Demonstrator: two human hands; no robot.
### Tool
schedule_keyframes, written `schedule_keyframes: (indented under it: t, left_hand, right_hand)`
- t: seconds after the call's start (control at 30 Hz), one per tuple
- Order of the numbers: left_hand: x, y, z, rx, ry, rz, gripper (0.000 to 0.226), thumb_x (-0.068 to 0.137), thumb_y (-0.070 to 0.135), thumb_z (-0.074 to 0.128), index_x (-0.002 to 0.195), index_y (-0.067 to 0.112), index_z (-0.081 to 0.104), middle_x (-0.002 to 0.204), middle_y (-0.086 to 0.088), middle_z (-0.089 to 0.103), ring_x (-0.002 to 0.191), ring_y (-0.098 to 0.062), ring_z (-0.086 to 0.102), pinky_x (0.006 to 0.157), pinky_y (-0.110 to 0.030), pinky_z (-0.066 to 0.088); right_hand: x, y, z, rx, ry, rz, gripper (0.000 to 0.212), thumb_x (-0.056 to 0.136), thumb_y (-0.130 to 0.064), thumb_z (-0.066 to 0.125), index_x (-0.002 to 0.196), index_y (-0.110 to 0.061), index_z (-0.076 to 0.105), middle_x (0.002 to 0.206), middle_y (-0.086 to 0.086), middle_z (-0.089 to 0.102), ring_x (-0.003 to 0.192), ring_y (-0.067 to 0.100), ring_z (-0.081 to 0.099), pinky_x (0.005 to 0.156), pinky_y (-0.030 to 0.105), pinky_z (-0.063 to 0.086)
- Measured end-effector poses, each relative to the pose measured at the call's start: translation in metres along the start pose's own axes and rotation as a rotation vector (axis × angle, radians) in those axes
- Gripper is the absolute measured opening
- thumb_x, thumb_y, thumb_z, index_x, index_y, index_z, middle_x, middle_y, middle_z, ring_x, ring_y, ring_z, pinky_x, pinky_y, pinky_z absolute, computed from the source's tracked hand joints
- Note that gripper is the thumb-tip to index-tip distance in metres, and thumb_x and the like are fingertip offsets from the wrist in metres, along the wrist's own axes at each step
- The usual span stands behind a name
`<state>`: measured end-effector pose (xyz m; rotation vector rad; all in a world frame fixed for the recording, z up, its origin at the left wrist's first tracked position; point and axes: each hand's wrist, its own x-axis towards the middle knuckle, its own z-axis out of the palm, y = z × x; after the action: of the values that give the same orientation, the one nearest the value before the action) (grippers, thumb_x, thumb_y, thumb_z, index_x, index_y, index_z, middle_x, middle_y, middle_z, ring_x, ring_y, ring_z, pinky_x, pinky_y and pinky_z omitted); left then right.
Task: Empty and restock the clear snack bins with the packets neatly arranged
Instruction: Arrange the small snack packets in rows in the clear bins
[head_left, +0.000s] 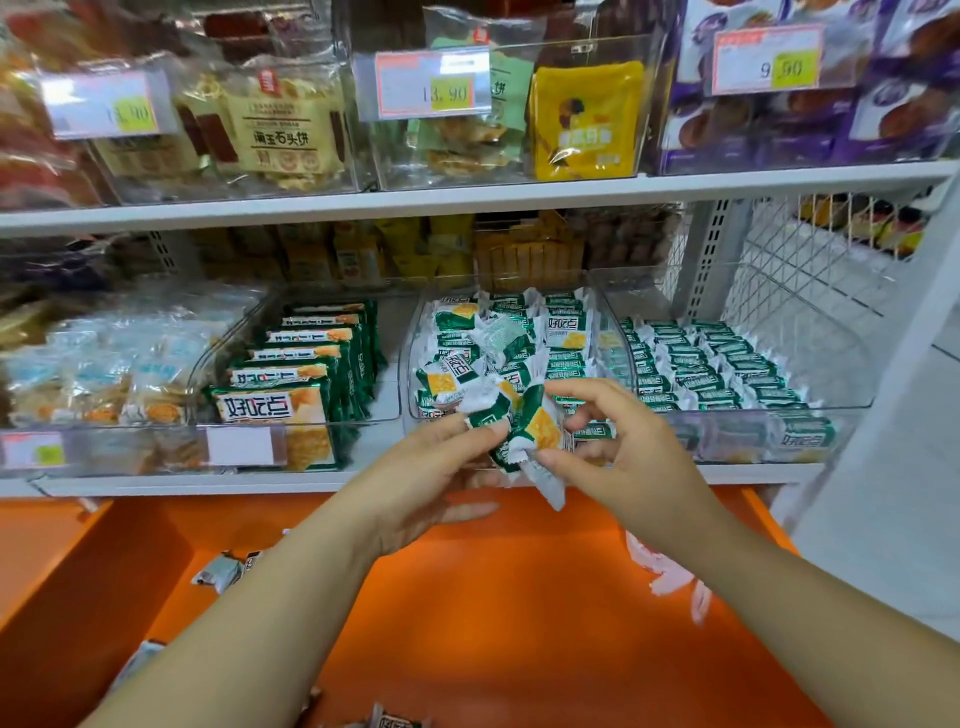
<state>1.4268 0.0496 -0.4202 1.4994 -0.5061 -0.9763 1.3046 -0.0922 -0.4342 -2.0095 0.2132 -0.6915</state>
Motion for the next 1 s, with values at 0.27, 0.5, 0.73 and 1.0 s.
schedule_keyframes:
  t: [0.27, 0.5, 0.73, 1.0]
  left_hand:
    - [0.004, -0.006, 0.006, 0.072, -0.026, 0.069, 0.023, 0.092, 0.037, 0.054, 0.097, 0.021, 0.071, 0.102, 0.010, 0.073, 0.092, -0.001, 0.066, 0.084, -0.029, 0.056]
    - [0.011, -0.015, 0.009, 0.162, 0.086, 0.159, 0.022, 0.095, 0.035, 0.052, 0.112, 0.022, 0.056, 0.116, -0.008, 0.064, 0.100, -0.010, 0.063, 0.075, -0.027, 0.057]
    - [0.014, -0.024, 0.021, 0.207, 0.167, 0.154, 0.011, 0.098, 0.031, 0.047, 0.099, 0.020, 0.049, 0.089, -0.008, 0.065, 0.063, -0.008, 0.058, 0.073, -0.034, 0.052]
    - [0.010, -0.025, 0.022, 0.285, 0.094, 0.165, 0.050, 0.079, 0.041, 0.075, 0.116, 0.024, 0.045, 0.103, -0.002, 0.066, 0.082, -0.004, 0.066, 0.070, -0.018, 0.051]
  right_hand:
    - [0.006, 0.004, -0.003, -0.081, -0.134, 0.203, 0.023, 0.078, -0.034, 0.075, 0.095, -0.026, 0.061, 0.073, -0.014, 0.045, 0.049, 0.000, 0.041, 0.051, 0.011, 0.035]
    - [0.009, 0.005, -0.002, 0.495, -0.197, 0.670, 0.033, 0.093, -0.037, 0.054, 0.111, -0.010, 0.052, 0.093, 0.014, 0.064, 0.069, 0.023, 0.063, 0.066, 0.034, 0.054]
    - [0.006, 0.007, 0.000, 0.297, -0.277, 0.732, 0.046, 0.096, -0.050, 0.040, 0.117, -0.011, 0.053, 0.094, 0.014, 0.071, 0.064, 0.026, 0.068, 0.049, 0.022, 0.041]
    - [0.006, 0.011, 0.000, 0.279, -0.208, 0.691, 0.046, 0.096, -0.048, 0.043, 0.114, -0.006, 0.052, 0.066, 0.003, 0.069, 0.063, 0.022, 0.068, 0.057, 0.026, 0.043]
